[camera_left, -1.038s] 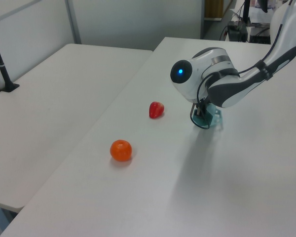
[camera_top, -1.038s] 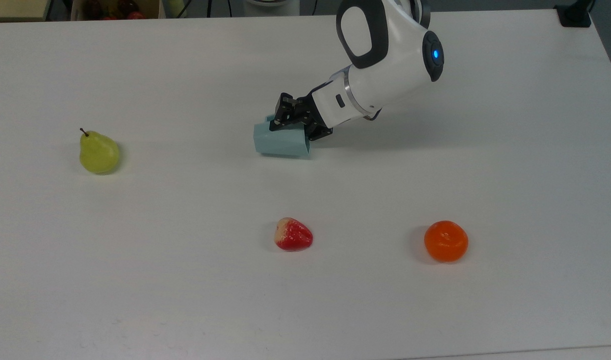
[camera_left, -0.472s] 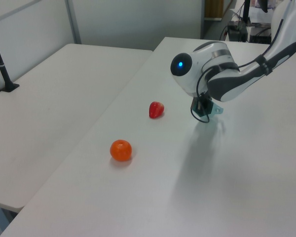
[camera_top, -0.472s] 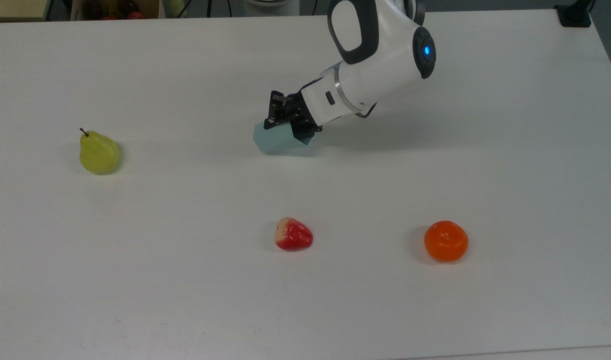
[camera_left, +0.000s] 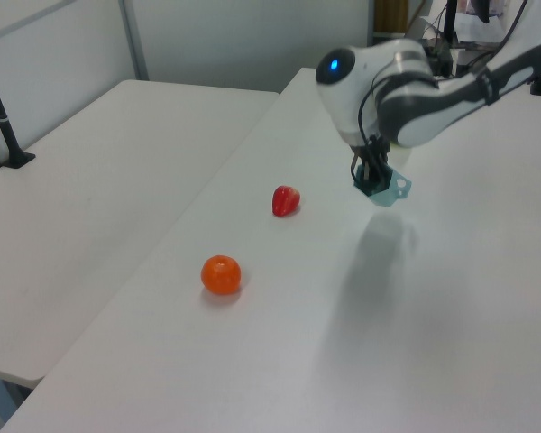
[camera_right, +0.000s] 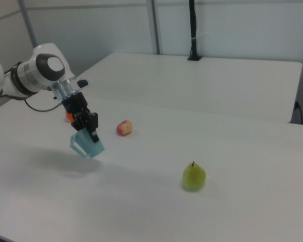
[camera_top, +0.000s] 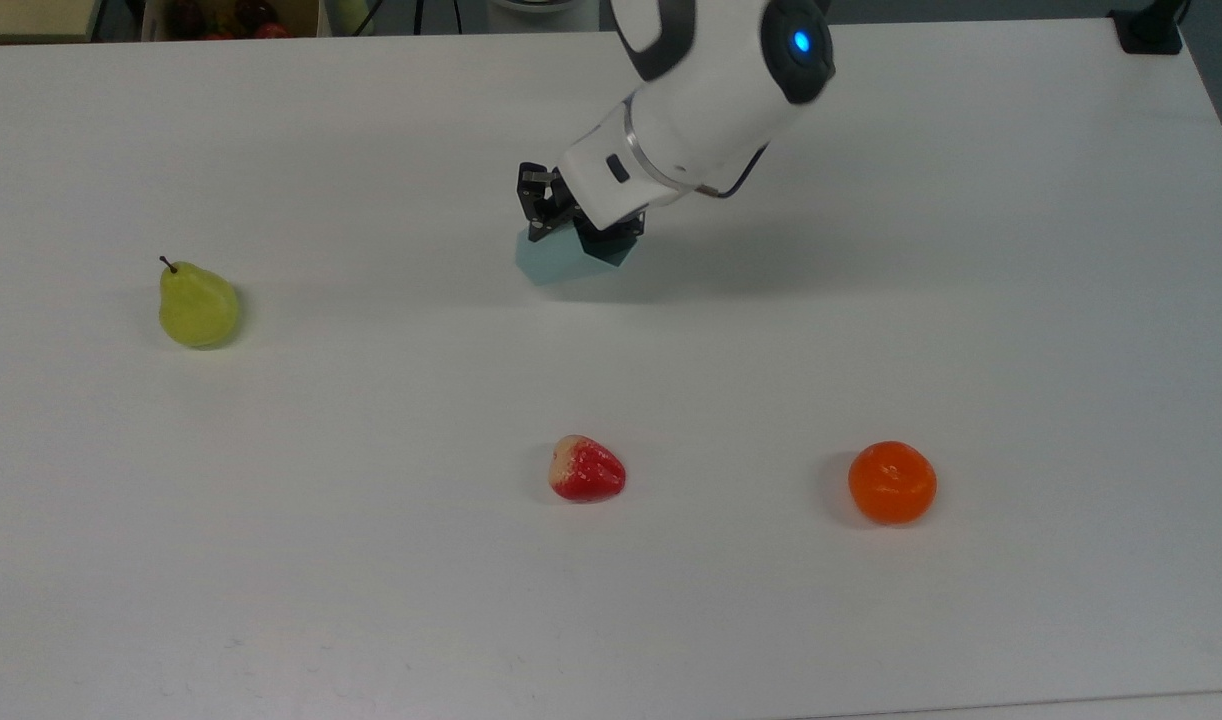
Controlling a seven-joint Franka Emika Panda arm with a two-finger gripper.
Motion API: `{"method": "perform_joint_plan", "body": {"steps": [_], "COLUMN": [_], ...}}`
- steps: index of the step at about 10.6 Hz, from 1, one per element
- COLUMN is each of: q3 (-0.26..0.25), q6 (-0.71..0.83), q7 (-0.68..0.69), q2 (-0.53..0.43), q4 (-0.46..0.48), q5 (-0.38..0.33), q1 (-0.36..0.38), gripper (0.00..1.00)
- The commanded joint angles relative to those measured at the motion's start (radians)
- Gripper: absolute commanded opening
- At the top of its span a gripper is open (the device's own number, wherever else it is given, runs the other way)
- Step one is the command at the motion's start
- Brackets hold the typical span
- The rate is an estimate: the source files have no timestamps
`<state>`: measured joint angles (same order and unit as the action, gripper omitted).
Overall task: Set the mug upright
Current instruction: 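Rotate the held mug upward so its base rests on the table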
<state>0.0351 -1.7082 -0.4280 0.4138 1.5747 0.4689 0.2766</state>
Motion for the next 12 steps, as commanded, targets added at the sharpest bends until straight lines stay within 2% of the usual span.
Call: {"method": "perform_joint_plan", "body": {"steps": [1,3,5,7,10,12], "q3": [-0.004,-0.004,-0.004,-0.004,-0.006,-0.006], "q6": [-0.123,-0.227,-0.303,-0.327,-0.329,-0.320], "q7": [0.232,0.339,0.365,0.388,0.393,0.387], "q2": [-0.072,-0.067,-0.046,-0.038,-0.032,-0.032], "q4": [0.024,0.056,0.085,0.102,0.110,0.108], "q5": [-0.281,-0.392,-0.433,-0.466,-0.473,-0.472], "q1": [-0.072,-0.096,-0.099,-0.106,-0.105,-0.103], "gripper": [0.00,0.00,0.01,0.03,0.19,0.25]}}
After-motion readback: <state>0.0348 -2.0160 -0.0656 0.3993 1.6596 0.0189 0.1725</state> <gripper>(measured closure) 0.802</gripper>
